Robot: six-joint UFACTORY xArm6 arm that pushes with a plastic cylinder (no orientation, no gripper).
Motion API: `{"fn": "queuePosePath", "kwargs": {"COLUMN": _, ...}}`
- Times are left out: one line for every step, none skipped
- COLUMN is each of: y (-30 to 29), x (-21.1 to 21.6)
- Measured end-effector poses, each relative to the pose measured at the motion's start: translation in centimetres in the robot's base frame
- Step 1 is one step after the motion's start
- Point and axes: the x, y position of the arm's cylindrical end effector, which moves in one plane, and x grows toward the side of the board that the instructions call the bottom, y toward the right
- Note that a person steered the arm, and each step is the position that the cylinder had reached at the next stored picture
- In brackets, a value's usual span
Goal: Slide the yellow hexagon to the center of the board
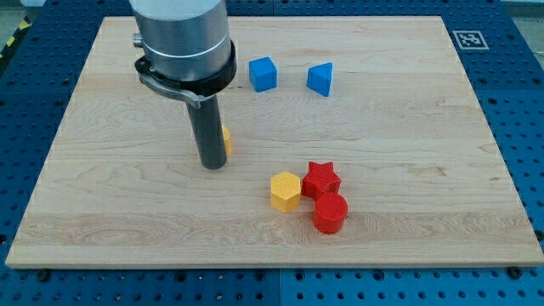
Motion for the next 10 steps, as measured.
{"fn": "queuePosePath", "kwargs": {"y": -0.6, "x": -0.4}}
{"fn": "queuePosePath", "kwargs": {"y": -1.8, "x": -1.7}}
{"fn": "queuePosePath", "kwargs": {"y": -1.8, "x": -1.4}}
{"fn": "queuePosePath", "kwargs": {"y": 0.3, "x": 3.1}}
{"fn": "queuePosePath", "kwargs": {"y": 4.0, "x": 7.0}}
{"fn": "queuePosePath", "kwargs": {"y": 8.0, "x": 7.4}}
{"fn": "queuePosePath", "kwargs": {"y": 9.7, "x": 7.2}}
{"fn": "queuePosePath", "kwargs": {"y": 12.3, "x": 6.2}}
{"fn": "queuePosePath", "kwargs": {"y": 12.9, "x": 4.8}}
{"fn": "queuePosePath", "kwargs": {"y": 12.9, "x": 5.1}}
